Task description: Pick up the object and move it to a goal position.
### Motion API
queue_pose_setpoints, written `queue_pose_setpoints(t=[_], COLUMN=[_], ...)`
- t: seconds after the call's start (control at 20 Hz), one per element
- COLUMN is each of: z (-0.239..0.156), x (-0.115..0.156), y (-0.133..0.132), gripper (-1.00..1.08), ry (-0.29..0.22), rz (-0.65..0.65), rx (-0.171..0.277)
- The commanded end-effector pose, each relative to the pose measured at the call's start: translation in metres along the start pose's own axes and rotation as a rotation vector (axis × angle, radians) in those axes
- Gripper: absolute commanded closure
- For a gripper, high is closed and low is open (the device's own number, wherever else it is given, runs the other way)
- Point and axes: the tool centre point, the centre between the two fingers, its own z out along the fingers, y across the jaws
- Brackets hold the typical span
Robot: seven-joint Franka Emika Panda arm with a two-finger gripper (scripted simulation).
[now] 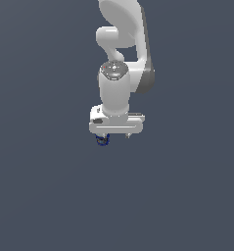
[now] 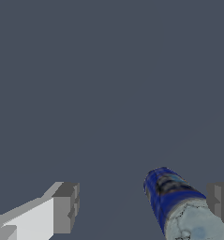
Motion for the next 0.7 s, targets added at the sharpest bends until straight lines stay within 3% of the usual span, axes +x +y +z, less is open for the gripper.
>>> queue_pose_setpoints(t=[0.0,0.4,0.65], z=[0.000,-0.018,-0.017], x=[0.000,0.005,0.004], y=[0.000,0.025,0.025], gripper=[-0.92,-0.92,-0.92], ry=[0.000,0.015,0.015], rz=[0.000,0.028,0.025], rx=[0.000,-0.022,-0.021])
